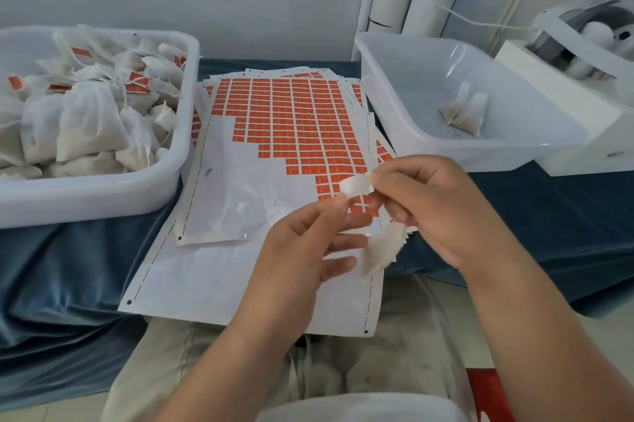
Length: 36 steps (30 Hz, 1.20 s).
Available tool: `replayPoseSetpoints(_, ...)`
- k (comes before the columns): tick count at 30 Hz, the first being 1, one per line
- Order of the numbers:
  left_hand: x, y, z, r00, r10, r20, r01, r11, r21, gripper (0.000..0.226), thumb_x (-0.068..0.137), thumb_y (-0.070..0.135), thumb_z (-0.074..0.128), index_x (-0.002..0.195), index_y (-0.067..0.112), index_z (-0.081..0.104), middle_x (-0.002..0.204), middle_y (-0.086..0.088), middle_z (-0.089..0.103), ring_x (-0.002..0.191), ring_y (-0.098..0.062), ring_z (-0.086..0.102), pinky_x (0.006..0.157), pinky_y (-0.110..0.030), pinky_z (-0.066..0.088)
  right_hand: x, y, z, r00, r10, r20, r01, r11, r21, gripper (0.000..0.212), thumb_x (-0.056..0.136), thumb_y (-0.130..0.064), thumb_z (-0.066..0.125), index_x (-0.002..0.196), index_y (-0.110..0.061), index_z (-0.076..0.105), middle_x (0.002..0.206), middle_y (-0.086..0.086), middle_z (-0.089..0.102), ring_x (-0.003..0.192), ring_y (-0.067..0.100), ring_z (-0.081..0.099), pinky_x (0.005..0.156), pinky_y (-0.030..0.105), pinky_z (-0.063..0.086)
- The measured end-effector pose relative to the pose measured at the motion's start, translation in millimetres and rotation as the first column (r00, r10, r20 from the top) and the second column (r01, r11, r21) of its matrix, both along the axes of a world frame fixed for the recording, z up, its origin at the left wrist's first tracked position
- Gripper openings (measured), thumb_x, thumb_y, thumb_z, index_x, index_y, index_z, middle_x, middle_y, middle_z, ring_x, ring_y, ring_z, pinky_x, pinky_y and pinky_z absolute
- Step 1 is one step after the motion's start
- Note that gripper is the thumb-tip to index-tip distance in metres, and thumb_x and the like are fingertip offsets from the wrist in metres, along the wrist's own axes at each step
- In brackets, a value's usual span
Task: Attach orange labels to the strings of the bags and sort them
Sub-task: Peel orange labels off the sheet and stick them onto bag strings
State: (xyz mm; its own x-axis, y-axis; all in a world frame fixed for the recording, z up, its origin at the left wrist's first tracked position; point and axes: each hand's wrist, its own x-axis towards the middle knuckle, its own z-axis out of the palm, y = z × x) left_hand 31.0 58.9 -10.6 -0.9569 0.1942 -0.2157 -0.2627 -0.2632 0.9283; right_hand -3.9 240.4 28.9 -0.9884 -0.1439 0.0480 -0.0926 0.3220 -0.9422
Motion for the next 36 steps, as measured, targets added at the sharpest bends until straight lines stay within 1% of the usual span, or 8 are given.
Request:
replayPoseSetpoints(7,2,-8,5,0.982,0.189,-0.001,-0.188,0.977,0.103,0.015,0.094,0.042,0.071,0.095,0.032,0.082,0.107,0.000,0.081,0.086,-0.010,0.076,0.069,-0.025,0.050,12,-18,13,0.999,0.040,-0.020,-0.039,0.997,0.072,0.023,0.102,-0.028,0.061,0.088,-0.028,0.080,0.079,-0.007,0.075,0.066,0.003,0.063,0.067,0.015,0.052)
replayPoseSetpoints(11,-1,-18,12,0.955,0.286,-0.079,-0.274,0.952,0.138,0.018,0.079,0.049,0.081,0.086,0.032,0.081,0.106,-0.001,0.081,0.089,-0.012,0.076,0.061,-0.020,0.055,17,-18,26,0.998,0.049,-0.043,-0.044,0.994,0.097,0.028,0.103,-0.032,0.057,0.087,-0.034,0.080,0.092,-0.011,0.078,0.077,0.000,0.069,0.068,0.011,0.052)
replayPoseSetpoints(15,-4,-26,12,0.940,0.311,-0.141,-0.301,0.950,0.088,0.021,0.077,0.052,0.081,0.081,0.031,0.078,0.104,0.002,0.080,0.094,-0.012,0.076,0.063,-0.020,0.056,25,-17,35,0.991,0.106,-0.079,-0.093,0.984,0.152,0.033,0.104,-0.027,0.058,0.076,-0.037,0.073,0.111,-0.020,0.072,0.110,-0.003,0.066,0.083,0.016,0.053)
replayPoseSetpoints(17,-4,-26,10,0.940,0.270,-0.208,-0.274,0.962,0.010,0.016,0.086,0.045,0.079,0.082,0.029,0.077,0.102,0.006,0.080,0.096,-0.008,0.075,0.073,-0.023,0.055,29,-18,39,0.983,0.138,-0.119,-0.114,0.975,0.189,0.028,0.096,-0.029,0.054,0.072,-0.031,0.067,0.098,-0.016,0.069,0.101,-0.001,0.066,0.082,0.009,0.049)
replayPoseSetpoints(21,-6,-26,7,0.927,0.180,-0.328,-0.233,0.964,-0.131,0.015,0.093,0.035,0.077,0.080,0.029,0.072,0.095,0.008,0.078,0.095,-0.009,0.074,0.084,-0.028,0.055,36,-21,43,0.976,0.204,-0.073,-0.188,0.965,0.184,0.029,0.091,-0.021,0.047,0.068,-0.027,0.063,0.074,-0.004,0.068,0.066,0.005,0.062,0.065,0.016,0.050)
replayPoseSetpoints(26,-5,-31,12,0.968,-0.064,-0.241,0.046,0.996,-0.079,0.013,0.091,0.027,0.068,0.078,0.026,0.071,0.093,-0.007,0.079,0.091,-0.026,0.078,0.085,-0.032,0.062,33,-26,42,0.971,0.237,-0.014,-0.233,0.962,0.141,0.033,0.093,-0.019,0.045,0.066,-0.029,0.061,0.081,0.000,0.076,0.063,0.008,0.062,0.062,0.014,0.048)
replayPoseSetpoints(29,-4,-29,13,0.975,-0.074,-0.209,0.068,0.997,-0.039,0.019,0.091,0.024,0.065,0.073,0.029,0.069,0.092,-0.009,0.079,0.088,-0.025,0.079,0.079,-0.027,0.060,32,-26,41,0.977,0.212,-0.001,-0.209,0.966,0.152,0.031,0.094,-0.025,0.048,0.068,-0.026,0.065,0.073,0.000,0.072,0.058,0.006,0.058,0.062,0.019,0.050)
replayPoseSetpoints(36,-4,-28,13,0.975,-0.072,-0.211,0.060,0.996,-0.065,0.019,0.086,0.024,0.064,0.068,0.031,0.067,0.077,-0.001,0.077,0.079,-0.025,0.079,0.068,-0.021,0.058,25,-22,34,0.991,0.129,-0.038,-0.119,0.972,0.202,0.038,0.101,-0.018,0.054,0.066,-0.027,0.065,0.056,-0.013,0.055,0.053,-0.001,0.050,0.057,0.011,0.045)
